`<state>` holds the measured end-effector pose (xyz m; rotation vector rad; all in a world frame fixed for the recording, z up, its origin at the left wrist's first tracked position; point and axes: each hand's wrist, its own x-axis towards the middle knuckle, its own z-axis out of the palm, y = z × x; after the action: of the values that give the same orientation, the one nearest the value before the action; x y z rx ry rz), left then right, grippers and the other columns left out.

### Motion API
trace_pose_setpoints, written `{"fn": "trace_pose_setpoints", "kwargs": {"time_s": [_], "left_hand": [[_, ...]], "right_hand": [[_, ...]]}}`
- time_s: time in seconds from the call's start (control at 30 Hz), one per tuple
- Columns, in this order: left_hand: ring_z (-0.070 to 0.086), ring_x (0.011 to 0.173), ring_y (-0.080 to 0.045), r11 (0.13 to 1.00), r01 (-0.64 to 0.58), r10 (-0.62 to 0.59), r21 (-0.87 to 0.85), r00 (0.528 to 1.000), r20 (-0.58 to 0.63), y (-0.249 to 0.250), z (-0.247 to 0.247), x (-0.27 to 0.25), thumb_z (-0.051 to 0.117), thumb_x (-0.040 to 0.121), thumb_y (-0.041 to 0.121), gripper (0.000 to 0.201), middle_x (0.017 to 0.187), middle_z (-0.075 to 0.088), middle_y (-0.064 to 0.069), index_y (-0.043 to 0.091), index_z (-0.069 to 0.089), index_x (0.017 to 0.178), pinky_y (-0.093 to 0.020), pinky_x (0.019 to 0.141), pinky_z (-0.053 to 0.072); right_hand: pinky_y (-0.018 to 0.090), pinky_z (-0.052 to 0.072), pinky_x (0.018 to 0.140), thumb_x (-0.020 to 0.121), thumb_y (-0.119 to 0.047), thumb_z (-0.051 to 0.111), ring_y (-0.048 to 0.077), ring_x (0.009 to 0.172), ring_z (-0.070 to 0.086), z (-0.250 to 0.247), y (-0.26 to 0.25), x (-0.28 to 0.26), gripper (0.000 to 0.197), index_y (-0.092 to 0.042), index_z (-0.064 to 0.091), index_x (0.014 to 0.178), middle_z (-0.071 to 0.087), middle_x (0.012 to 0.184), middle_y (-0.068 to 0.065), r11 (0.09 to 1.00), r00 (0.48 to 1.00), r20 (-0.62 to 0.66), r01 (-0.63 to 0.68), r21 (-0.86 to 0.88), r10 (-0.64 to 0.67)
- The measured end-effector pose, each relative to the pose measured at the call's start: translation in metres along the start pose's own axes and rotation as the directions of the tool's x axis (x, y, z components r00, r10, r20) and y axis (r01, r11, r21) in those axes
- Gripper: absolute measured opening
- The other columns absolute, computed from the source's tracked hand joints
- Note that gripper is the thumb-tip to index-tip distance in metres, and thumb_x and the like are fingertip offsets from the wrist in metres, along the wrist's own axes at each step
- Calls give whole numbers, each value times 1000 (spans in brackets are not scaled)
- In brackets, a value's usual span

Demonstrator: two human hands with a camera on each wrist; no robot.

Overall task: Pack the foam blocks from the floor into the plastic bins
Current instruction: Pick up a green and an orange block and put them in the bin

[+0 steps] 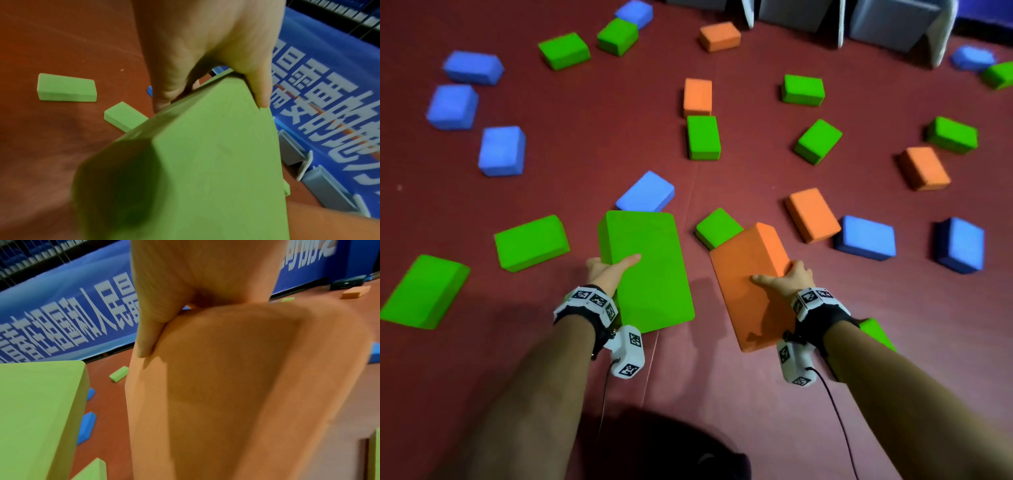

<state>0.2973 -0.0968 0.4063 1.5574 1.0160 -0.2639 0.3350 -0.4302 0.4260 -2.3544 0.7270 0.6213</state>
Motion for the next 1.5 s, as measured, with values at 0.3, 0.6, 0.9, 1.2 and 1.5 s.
{"fn": "trace_pose_setpoints", "kwargs": {"time_s": [0.3, 0.6, 0.9, 1.2, 1.5], "left_hand": [[36, 135, -32, 981, -191, 191, -20, 981, 43, 265, -96, -125, 82, 71, 39, 109, 150, 30, -17, 5, 13, 148, -44, 112, 31], [49, 122, -32, 946, -317, 317, -66, 948, -11, 443, -133, -85, 86, 61, 42, 107, 138, 45, -13, 7, 25, 141, -48, 106, 39], [49, 121, -30, 947, -317, 315, -57, 948, -46, 606, -117, 55, 84, 67, 38, 99, 136, 45, -11, 4, 27, 140, -45, 104, 40], [50, 119, -30, 950, -312, 311, -30, 950, -31, 772, -102, 195, 84, 67, 38, 99, 132, 47, -12, 4, 26, 139, -42, 102, 41], [44, 128, -33, 948, -317, 313, 30, 945, 93, 959, -25, 420, 81, 73, 33, 95, 143, 40, -19, 3, 23, 142, -43, 106, 37]], "right_hand": [[41, 47, 89, 57, -61, 80, 34, 118, 46, -189, -214, -130, 101, -9, 37, 131, 41, 133, 14, 988, 986, -69, 156, 23, -154], [48, 44, 98, 54, -63, 79, 36, 122, 45, -264, -372, -100, 107, -7, 35, 134, 42, 136, 16, 950, 956, -188, 260, 176, -226], [45, 42, 96, 61, -59, 78, 37, 124, 43, -274, -557, 22, 104, -7, 31, 137, 37, 140, 16, 933, 959, -126, 279, 228, -255], [49, 44, 98, 57, -58, 81, 37, 122, 45, -310, -720, 148, 106, -6, 32, 136, 39, 138, 17, 919, 964, -157, 254, 300, -216], [47, 45, 94, 61, -56, 80, 37, 121, 46, -298, -909, 334, 102, -6, 32, 135, 40, 137, 16, 921, 978, -174, 169, 350, -114]]}}
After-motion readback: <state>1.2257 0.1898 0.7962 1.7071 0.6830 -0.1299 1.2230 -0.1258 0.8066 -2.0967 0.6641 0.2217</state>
